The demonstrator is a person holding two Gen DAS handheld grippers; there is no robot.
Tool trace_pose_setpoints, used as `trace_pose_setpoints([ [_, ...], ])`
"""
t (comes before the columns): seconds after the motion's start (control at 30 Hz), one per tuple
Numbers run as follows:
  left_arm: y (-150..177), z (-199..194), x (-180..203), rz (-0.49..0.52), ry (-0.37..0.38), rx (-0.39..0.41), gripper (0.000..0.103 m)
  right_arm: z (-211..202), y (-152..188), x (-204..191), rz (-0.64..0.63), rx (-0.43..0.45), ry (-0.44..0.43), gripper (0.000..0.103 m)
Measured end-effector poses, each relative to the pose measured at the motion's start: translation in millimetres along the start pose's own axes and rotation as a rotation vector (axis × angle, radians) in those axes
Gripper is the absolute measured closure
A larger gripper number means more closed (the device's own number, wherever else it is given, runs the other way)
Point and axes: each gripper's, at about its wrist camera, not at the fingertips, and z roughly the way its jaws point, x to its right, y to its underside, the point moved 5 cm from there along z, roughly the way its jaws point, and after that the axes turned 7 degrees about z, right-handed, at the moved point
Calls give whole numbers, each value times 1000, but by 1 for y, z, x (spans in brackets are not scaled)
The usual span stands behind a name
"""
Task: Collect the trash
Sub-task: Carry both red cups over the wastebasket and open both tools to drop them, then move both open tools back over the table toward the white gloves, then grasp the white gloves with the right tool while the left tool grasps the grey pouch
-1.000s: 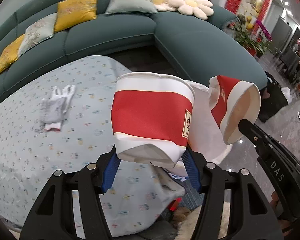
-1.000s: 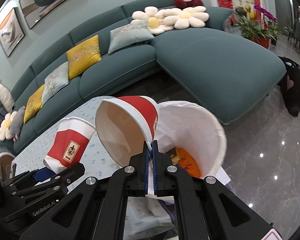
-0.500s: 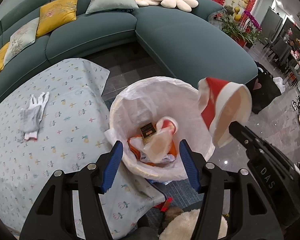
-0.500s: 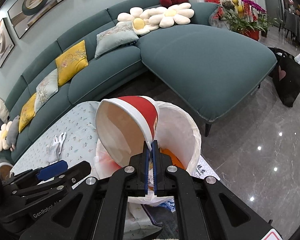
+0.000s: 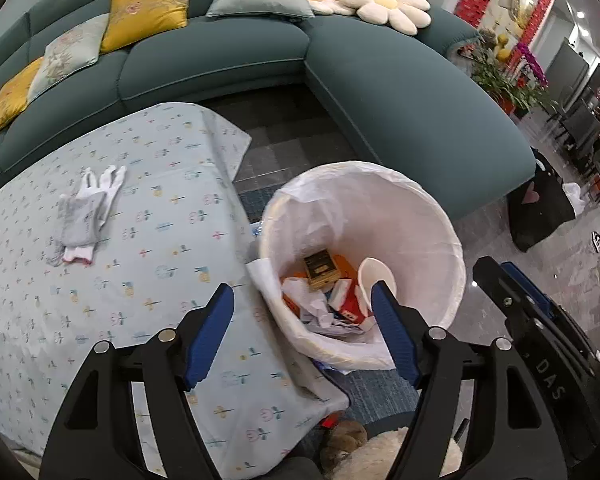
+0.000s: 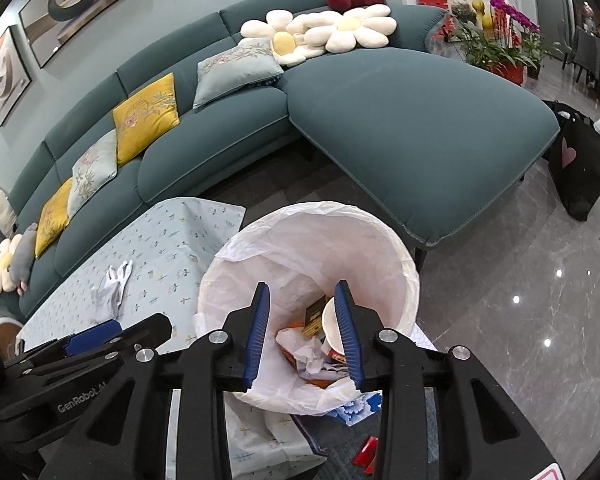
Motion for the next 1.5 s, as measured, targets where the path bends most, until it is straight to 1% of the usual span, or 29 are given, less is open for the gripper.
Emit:
trace_pose_setpoints([
  [0.07,2,-4,-8,-12,-8,6,34,-3,1,-8,-13,0,-4,67],
  [0.13,5,-8,-18,-32,-16,12,31,-5,2,-16,-29,1,-10,67],
  [0.2,7,-12,-29,-53,-27,21,29,-8,3,-25,-44,3,-15,64],
  [0.33,15,-20,-57,-94,-49,28,28,-10,7,-41,-74,0,-27,63],
  [0.4,18,-22,-72,-120,-61,29,24,-9,11,-53,-95,-8,-38,63],
  [0.5,22,-25,-92,-147,-76,31,24,-7,19,-72,-130,-21,-49,63],
  [0.6,27,-29,-120,-173,-106,36,24,-5,25,-89,-156,-32,-54,63],
  [0.7,34,-29,-147,-208,-127,34,24,1,33,-109,-187,-45,-59,59],
  [0.77,38,-29,-165,-229,-141,29,24,5,37,-119,-202,-56,-64,59],
  [1.0,46,-19,-220,-253,-204,19,23,34,58,-164,-263,-109,-80,59],
  [1.27,44,16,-288,-302,-244,-17,23,87,82,-215,-315,-182,-105,58],
  [1.5,27,55,-324,-312,-230,-35,23,135,90,-253,-341,-227,-114,58],
])
